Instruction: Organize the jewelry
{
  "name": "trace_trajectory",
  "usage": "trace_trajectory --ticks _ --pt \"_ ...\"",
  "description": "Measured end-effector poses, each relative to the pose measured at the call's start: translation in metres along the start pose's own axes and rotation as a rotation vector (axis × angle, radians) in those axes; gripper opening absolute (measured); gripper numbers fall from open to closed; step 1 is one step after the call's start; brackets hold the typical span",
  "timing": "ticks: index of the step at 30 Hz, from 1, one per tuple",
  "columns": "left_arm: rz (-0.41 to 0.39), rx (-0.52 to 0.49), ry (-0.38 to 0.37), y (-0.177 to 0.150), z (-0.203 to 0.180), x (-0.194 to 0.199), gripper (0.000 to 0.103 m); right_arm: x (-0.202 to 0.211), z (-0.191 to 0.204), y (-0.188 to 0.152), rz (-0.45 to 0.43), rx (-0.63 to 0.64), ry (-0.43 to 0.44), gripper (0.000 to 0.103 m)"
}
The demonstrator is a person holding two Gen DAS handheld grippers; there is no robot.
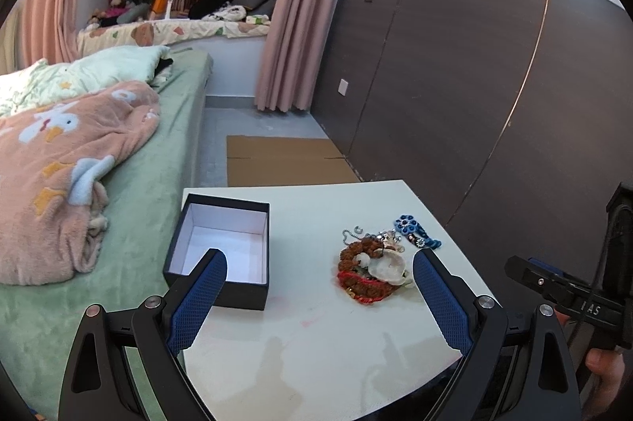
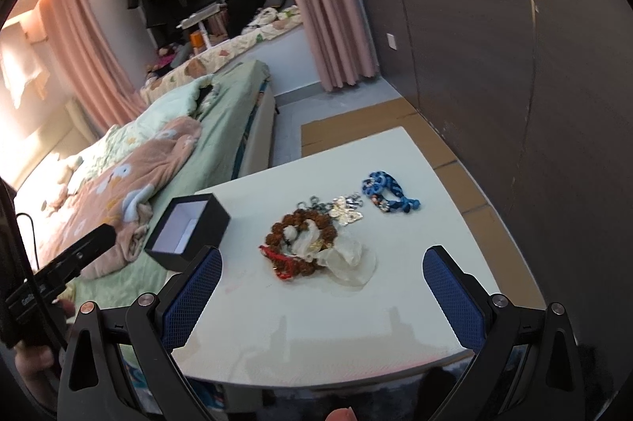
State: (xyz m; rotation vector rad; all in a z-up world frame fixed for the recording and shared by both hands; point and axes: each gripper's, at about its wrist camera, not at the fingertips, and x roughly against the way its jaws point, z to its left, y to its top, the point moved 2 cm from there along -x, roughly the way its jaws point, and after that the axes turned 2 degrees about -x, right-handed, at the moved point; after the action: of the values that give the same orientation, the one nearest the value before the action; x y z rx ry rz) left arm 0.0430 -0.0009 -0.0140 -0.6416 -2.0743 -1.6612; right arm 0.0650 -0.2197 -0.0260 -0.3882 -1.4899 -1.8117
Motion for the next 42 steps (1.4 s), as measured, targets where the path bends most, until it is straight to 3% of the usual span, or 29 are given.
trace_trajectory --ticks 6,13,25,33,37,42 --pt "0.020 0.031 -0.039 0.002 0.003 -0.016 0.090 -0.014 -0.026 0.005 0.045 -0.113 -0.010 0.094" --pt "0.072 0.011 -0.079 0.000 -0.009 -0.043 0.069 -0.027 -0.049 0.010 0.087 -0.207 -0.015 0.080" --pt "0.194 -0.094 -0.130 -0.016 -0.046 -0.090 0.068 -0.070 -0.053 0.006 0.240 -0.249 0.030 0.076" --pt "0.242 -0.148 -0.148 -0.025 -0.060 -0.117 0.068 -0.072 -0.072 0.015 0.223 -0.322 0.023 0.076" --pt "0.256 -0.146 -0.166 -0.024 -0.067 -0.127 0.059 -0.075 -0.080 0.018 0.227 -0.365 0.038 0.076" --pt "0.274 -0.148 -0.182 -0.027 -0.078 -0.140 0.059 -0.076 -0.092 0.017 0.234 -0.416 0.042 0.076"
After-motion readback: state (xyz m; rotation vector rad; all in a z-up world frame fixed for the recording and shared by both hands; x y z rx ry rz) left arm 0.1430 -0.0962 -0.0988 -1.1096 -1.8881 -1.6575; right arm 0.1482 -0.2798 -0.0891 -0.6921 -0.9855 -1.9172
